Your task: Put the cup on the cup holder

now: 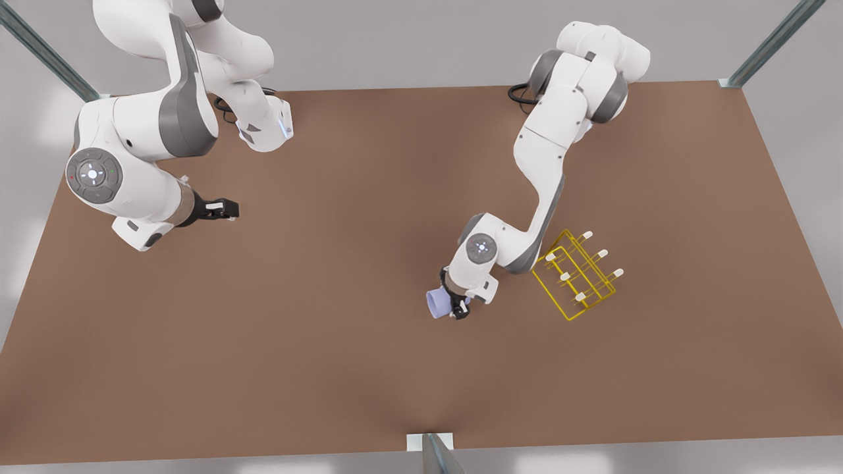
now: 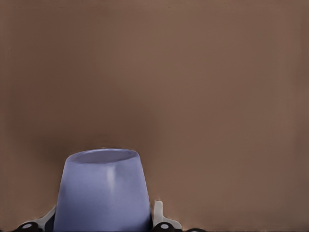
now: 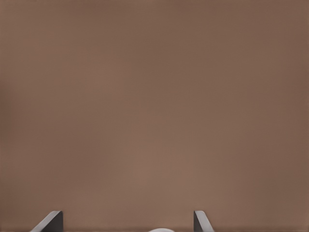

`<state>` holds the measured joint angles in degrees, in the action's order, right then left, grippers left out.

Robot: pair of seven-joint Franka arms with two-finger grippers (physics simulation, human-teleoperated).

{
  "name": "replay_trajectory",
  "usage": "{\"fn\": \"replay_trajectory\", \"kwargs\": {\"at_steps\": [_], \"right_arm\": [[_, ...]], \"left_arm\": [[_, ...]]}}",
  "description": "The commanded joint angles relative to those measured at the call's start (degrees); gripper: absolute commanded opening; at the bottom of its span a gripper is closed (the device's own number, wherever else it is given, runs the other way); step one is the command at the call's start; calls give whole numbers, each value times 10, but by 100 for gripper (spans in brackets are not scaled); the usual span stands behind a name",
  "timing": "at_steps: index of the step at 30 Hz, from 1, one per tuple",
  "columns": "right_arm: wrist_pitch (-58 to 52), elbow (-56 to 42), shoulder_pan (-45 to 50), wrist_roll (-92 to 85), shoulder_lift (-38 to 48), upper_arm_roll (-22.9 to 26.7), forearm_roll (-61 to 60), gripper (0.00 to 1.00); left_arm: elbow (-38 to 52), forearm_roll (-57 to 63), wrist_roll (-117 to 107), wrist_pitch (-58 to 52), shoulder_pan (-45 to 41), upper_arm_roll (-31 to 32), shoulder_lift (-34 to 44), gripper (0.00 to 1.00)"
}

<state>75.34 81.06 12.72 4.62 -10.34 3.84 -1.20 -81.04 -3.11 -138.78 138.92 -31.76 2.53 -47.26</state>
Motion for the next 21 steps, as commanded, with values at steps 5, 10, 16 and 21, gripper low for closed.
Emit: {"fn": "replay_trajectory", "kwargs": {"at_steps": [5, 10, 16, 21], "right_arm": [[0, 0, 0, 0, 1, 1, 0, 100], [0, 0, 0, -1, 1, 2, 0, 100], [0, 1, 0, -1, 1, 2, 0, 100], [0, 3, 0, -1, 1, 2, -1, 100]], "left_arm": [[93, 289, -19, -509, 14, -73, 67, 66], [-113, 420, 130, -482, -379, -550, 15, 66], [-223, 444, 179, -483, -570, -692, -93, 66], [-221, 429, 203, -485, -572, -658, -90, 68]]}}
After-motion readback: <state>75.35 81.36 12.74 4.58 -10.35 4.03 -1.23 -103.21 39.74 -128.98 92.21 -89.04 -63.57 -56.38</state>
